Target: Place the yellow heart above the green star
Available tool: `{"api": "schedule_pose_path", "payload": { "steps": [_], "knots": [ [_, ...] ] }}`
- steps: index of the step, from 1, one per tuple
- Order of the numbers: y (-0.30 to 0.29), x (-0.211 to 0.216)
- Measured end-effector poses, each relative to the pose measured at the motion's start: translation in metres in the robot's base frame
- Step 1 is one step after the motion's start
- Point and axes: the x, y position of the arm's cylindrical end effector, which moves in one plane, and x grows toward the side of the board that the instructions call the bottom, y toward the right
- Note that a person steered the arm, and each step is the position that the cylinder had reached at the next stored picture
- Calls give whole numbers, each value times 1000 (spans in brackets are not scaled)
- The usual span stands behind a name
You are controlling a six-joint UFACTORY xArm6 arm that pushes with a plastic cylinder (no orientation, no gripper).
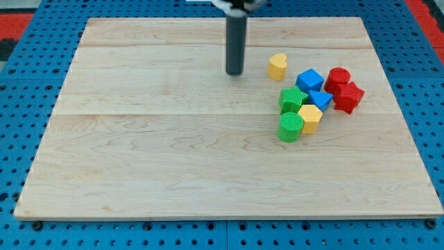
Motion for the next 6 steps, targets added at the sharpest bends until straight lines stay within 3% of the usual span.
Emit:
{"api": "schedule_pose_path", "payload": {
  "steps": [1, 2, 3, 4, 5, 6],
  "knots": [
    [112, -21],
    [147, 13],
    [150, 6],
    [94, -30],
    [56, -19],
    [127, 44]
  ]
}}
